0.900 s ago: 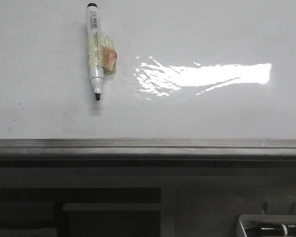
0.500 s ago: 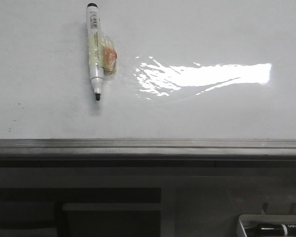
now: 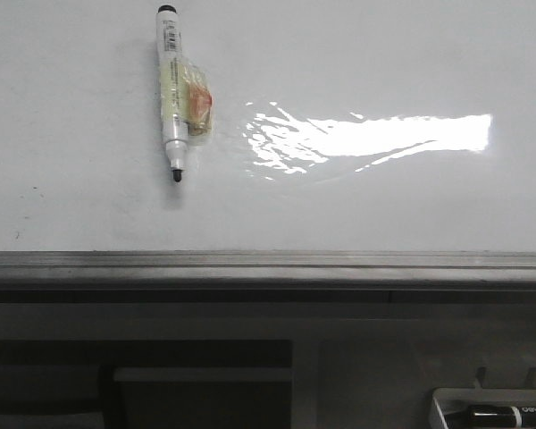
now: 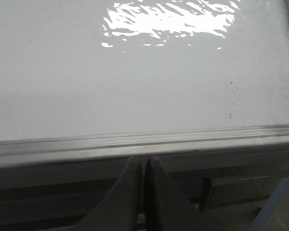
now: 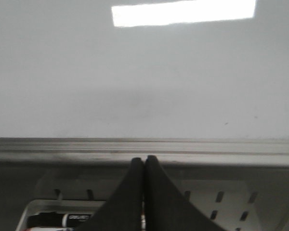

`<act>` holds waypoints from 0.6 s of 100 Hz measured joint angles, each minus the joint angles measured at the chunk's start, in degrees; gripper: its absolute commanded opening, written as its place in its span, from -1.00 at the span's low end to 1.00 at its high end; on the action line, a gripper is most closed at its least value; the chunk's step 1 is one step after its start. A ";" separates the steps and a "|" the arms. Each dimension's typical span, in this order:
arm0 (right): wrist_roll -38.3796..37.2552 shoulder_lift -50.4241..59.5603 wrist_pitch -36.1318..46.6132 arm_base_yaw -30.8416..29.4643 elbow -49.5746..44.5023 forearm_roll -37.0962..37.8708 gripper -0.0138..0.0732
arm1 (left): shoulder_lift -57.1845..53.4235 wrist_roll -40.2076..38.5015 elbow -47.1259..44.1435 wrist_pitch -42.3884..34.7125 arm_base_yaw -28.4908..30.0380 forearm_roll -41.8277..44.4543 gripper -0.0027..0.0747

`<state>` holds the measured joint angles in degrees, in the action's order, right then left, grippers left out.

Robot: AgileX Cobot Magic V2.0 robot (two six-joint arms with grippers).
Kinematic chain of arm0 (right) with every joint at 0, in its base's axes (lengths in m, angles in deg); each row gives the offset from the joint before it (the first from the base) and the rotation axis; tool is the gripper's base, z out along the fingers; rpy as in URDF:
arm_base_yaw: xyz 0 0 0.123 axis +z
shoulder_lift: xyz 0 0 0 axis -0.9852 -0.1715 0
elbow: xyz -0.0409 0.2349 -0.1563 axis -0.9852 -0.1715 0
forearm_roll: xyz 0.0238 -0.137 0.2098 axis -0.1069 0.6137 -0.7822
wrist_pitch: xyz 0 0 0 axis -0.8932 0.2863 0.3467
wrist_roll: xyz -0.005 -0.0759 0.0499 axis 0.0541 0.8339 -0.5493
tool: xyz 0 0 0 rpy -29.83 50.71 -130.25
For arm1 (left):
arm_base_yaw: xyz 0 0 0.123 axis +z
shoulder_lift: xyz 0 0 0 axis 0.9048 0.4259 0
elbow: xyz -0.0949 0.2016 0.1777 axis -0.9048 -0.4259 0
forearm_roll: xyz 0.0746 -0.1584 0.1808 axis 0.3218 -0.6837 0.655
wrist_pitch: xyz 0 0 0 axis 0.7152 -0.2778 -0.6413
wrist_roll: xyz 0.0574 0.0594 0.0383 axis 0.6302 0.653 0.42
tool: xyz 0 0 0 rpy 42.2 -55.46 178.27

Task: Write number 5 on whiteboard

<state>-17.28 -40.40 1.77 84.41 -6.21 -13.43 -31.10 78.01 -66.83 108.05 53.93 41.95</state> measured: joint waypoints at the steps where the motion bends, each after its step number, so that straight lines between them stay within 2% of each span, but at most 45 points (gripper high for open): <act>1: 0.11 0.00 0.18 0.00 0.00 0.44 -0.82 | 0.00 0.00 0.00 0.00 0.00 0.00 -0.98; 8: 0.06 0.00 1.82 0.00 -0.12 3.70 -0.82 | 0.00 0.00 0.00 0.00 0.00 -2.38 -0.98; 16: -0.92 0.00 7.90 0.00 -0.12 3.83 -0.82 | 0.00 0.00 -0.03 0.00 0.00 -12.08 -0.98; 27: -2.57 0.00 18.03 0.00 -0.12 -0.29 -0.82 | 0.00 0.00 -0.03 -0.68 0.00 -23.69 -0.98; 46: -3.38 0.00 26.29 0.00 -0.12 -6.62 -0.82 | 0.00 0.00 -0.03 -5.93 0.00 -39.85 -0.98; 60: -3.40 0.00 35.31 0.00 -0.12 -10.61 -0.82 | 0.00 0.00 -0.03 -8.05 0.00 -44.69 -0.98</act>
<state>-20.68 -40.40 37.08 84.41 -6.33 -24.04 -31.10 78.01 -66.86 100.00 53.93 -2.74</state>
